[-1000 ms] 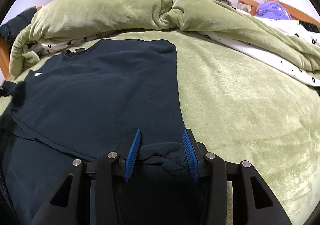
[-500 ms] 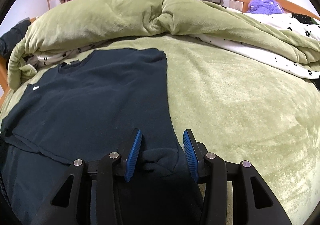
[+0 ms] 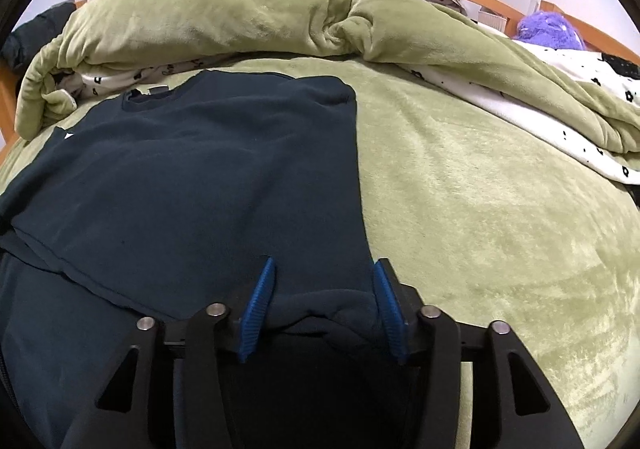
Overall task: Fold small clothes
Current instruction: 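Grasp the first sleeve's ribbed cuff with the left gripper, reposition, release, then move both grippers to the sweatshirt's ribbed hem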
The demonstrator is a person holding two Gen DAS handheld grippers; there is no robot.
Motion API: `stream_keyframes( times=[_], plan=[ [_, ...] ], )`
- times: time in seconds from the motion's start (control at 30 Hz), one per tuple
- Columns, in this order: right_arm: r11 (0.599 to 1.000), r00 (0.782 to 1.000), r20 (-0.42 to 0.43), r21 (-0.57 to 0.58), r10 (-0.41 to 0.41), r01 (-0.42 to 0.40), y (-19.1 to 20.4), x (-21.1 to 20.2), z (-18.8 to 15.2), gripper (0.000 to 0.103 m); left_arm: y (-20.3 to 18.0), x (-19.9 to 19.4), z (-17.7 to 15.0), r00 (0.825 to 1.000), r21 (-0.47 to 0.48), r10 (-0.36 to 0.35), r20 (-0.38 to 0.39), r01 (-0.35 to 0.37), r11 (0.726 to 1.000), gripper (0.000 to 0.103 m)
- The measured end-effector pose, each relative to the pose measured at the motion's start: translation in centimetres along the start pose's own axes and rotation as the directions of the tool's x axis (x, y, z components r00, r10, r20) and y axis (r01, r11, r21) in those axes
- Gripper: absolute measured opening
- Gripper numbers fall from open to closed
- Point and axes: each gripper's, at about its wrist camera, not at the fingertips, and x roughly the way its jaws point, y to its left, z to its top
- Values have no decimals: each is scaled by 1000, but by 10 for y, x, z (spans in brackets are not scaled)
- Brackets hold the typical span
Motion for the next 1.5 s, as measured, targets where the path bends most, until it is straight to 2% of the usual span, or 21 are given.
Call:
stream_keyframes(
  times=[0.17, 0.4, 0.47, 0.63, 0.83, 1.07, 1.27, 1.5],
  plan=[
    [999, 999, -13, 33, 39, -38, -11, -9, -5, 54, 0, -14, -8, 1000, 14, 0, 15, 0, 1000, 30],
    [1000, 999, 41, -30, 4, -3, 1, -50, -5, 55, -10, -47, -16, 997, 74, 4, 74, -10, 997, 33],
    [999, 998, 53, -18, 29, -28, 5, -63, -2, 55, -11, -61, -20, 995, 91, -5, 96, -4, 996, 38],
    [998, 993, 104, 26, 50, -53, 12, -95, 2, 55, -13, -92, -33, 993, 130, -20, 120, 4, 992, 38],
    [994, 992, 96, 55, 88, -93, 19, -129, -6, 55, -19, -130, -51, 987, 177, -33, 156, 5, 984, 38],
    [992, 987, 118, 52, 112, -119, 18, -172, -39, 55, -12, -169, -90, 980, 199, -55, 190, 16, 980, 38],
    [996, 991, 95, 9, 89, -90, 16, -193, -75, 55, 9, -185, -114, 984, 172, -53, 170, 24, 985, 38],
    [999, 999, 19, -14, 46, -46, -2, -192, -148, 55, 46, -185, -156, 994, 124, -62, 94, 51, 991, 38]
  ],
)
